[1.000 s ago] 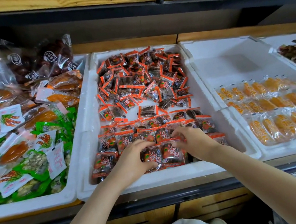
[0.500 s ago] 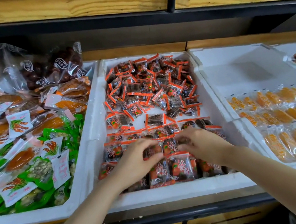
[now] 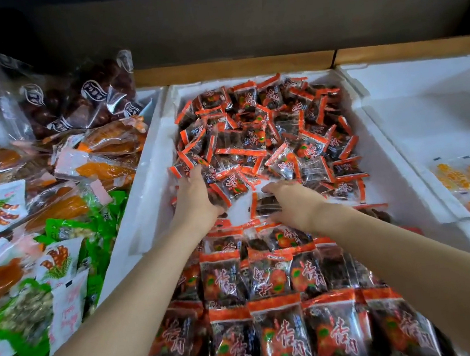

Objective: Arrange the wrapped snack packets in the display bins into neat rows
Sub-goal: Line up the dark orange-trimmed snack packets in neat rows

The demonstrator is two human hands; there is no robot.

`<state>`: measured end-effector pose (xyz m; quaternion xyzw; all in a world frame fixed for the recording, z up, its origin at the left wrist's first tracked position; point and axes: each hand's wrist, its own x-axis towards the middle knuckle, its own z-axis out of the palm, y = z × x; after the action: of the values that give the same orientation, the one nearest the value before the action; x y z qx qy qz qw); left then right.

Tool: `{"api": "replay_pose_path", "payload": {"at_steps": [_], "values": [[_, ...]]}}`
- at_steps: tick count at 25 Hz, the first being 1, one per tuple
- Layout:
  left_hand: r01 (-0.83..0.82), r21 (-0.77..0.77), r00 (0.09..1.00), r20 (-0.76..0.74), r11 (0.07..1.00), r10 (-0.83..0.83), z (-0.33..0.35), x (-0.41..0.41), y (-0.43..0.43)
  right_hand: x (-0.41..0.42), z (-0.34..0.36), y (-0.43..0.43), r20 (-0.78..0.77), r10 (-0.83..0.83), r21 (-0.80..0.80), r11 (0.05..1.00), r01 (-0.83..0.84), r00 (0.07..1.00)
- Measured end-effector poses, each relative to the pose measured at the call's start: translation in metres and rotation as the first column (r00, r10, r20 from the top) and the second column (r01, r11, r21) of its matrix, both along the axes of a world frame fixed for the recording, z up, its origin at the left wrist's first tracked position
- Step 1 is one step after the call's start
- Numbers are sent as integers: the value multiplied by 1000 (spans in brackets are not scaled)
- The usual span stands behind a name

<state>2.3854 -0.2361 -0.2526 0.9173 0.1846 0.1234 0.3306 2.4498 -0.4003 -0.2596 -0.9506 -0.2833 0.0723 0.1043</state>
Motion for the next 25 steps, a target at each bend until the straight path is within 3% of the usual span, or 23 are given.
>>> {"api": "replay_pose_path", "payload": {"at_steps": [3,5,8,10,12,14,16,18,20,22,25], "values": [[-35,-145,999,-30,989,31,5,8,2,10,0,4,34,-44,19,999,44,998],[9,-149,1000,-7,989,-10,3,6,3,13,5,3,111,-61,13,998,60,992],[23,-147,990,141,989,-2,3,0,3,10,12,-3,187,-118,16,993,117,975],[-31,-140,961,269,990,68,9,-5,4,7,20,-7,183,-198,133,976,175,963],[-25,-299,913,383,954,144,17,-10,6,2,36,-9,28,-239,376,902,211,971],[47,-481,887,422,875,184,23,-14,3,-7,50,-1,-166,-123,562,804,196,979],[97,-590,892,408,801,193,25,-18,-2,-22,58,15,-303,37,651,738,178,952],[154,-703,914,369,694,171,26,-21,-7,-34,60,34,-365,90,650,738,184,927],[198,-754,938,332,626,103,27,-26,-8,-39,63,49,-273,46,542,833,114,961],[225,-710,930,361,667,71,28,-31,-1,-40,69,56,-54,50,397,918,-25,997],[224,-649,877,459,727,140,33,-39,23,-38,68,61,33,102,431,896,-107,994]]}}
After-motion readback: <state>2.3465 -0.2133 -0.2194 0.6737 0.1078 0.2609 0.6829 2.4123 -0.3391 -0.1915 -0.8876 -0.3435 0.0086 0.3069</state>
